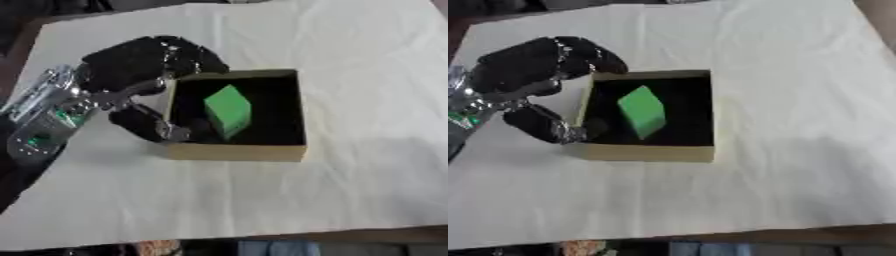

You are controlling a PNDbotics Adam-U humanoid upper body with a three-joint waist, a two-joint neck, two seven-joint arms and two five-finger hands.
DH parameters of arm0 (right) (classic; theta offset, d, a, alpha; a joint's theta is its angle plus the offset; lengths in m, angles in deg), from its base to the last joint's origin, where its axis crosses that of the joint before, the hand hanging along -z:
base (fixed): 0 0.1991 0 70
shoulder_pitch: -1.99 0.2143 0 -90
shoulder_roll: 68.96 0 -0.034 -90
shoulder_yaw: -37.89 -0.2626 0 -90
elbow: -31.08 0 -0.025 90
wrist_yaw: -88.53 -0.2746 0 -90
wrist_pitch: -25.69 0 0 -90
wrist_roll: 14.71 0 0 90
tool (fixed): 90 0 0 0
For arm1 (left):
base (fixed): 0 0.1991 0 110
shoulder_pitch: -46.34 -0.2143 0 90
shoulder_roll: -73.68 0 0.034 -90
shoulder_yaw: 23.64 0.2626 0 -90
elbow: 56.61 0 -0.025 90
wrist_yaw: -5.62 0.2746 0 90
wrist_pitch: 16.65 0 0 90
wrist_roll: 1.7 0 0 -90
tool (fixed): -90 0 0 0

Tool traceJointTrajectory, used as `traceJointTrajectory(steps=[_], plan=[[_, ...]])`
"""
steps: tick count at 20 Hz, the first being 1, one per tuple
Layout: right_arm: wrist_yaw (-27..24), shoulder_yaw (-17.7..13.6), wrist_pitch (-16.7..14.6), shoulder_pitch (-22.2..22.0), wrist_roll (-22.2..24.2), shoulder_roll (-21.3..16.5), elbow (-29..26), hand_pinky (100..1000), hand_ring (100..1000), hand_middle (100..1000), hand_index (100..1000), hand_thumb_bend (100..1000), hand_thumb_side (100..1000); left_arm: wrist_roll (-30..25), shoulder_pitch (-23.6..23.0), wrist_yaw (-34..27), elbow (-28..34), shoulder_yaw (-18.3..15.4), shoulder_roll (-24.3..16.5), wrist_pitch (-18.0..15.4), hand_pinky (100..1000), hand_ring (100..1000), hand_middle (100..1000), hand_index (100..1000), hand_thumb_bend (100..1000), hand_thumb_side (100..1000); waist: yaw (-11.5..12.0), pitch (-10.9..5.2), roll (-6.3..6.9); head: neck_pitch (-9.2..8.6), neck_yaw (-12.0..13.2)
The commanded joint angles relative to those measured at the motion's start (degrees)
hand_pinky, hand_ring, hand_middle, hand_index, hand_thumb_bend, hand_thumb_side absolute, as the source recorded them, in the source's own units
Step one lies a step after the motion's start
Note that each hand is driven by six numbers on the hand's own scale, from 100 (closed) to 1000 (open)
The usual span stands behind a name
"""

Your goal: Pick up objects on the table and place them in the box.

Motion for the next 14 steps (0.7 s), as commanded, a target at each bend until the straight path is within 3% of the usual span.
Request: traceJointTrajectory(steps=[1, 3, 4, 14], plan=[[-1.1, -2.5, 0.8, -1.0, -2.9, -3.2, -1.2, 818, 845, 808, 925, 100, 556, 1.9, -0.8, -3.5, 1.5, -3.3, 0.7, 1.8, 820, 798, 795, 933, 156, 735, 0.2, -0.56, -0.41, 0.30, -0.3], [-2.1, -4.0, 2.0, -1.6, -4.7, -3.0, -1.2, 816, 843, 807, 922, 100, 610, 3.4, -2.0, -4.4, 1.6, -4.7, 2.0, 2.6, 817, 794, 793, 935, 113, 755, 0.4, -0.34, -0.42, 0.28, -0.4], [-2.4, -4.8, 2.5, -1.8, -5.5, -2.7, -1.2, 815, 842, 803, 922, 100, 572, 4.1, -2.7, -5.0, 1.5, -5.4, 2.9, 3.2, 816, 793, 790, 931, 100, 758, 0.4, -0.21, -0.41, 0.23, -0.4], [-3.6, -9.6, 5.5, -0.9, -9.6, 1.4, 0.2, 809, 837, 787, 916, 100, 616, 10.7, -6.0, -10.2, -1.0, -9.8, 11.7, 4.7, 788, 765, 769, 924, 100, 810, 1.0, 1.00, -0.37, -0.43, -0.7]])
